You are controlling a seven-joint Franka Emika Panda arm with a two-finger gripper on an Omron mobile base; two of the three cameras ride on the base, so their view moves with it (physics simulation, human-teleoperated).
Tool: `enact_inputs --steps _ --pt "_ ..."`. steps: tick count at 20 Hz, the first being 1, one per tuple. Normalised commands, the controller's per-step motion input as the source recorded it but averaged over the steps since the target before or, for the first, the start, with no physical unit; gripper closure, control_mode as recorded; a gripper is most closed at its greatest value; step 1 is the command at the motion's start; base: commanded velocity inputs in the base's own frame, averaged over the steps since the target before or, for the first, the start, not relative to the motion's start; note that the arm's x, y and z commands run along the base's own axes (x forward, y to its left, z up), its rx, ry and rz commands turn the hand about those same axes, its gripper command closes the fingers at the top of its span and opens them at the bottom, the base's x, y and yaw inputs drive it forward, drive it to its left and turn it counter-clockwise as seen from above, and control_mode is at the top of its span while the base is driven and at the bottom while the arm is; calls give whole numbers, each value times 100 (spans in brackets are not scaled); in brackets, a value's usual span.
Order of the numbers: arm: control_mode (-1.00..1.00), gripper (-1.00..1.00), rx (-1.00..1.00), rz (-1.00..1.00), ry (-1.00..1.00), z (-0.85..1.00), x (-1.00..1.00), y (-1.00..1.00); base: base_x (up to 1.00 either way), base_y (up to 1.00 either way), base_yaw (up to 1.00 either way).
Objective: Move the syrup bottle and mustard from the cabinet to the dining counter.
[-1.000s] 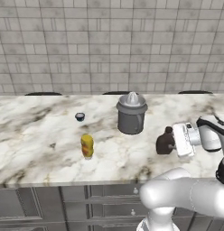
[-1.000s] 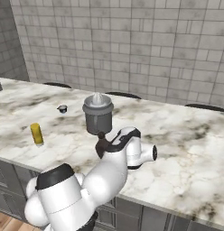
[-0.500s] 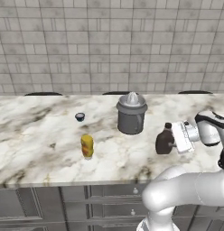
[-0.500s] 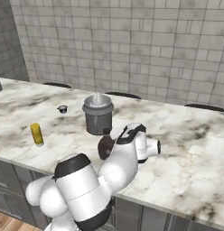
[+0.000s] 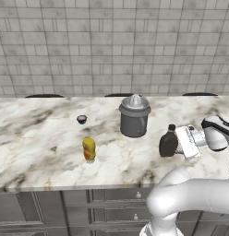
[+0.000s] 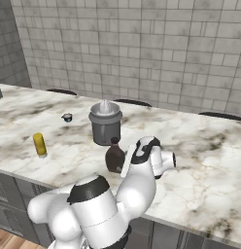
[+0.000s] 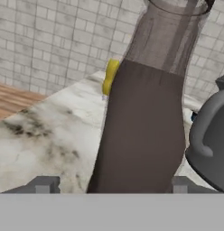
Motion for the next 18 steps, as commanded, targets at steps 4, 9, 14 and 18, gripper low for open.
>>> enact_inputs --steps 4,9,14,18 --pt "-100 -100 0 0 -8 -9 -36 0 0 0 0" --pt "-100 -100 0 0 -13 8 -14 0 0 0 0" --pt "-100 -100 0 -4 -11 53 0 -9 0 0 0" --pt "-100 -100 0 -7 -6 58 0 -6 0 0 0"
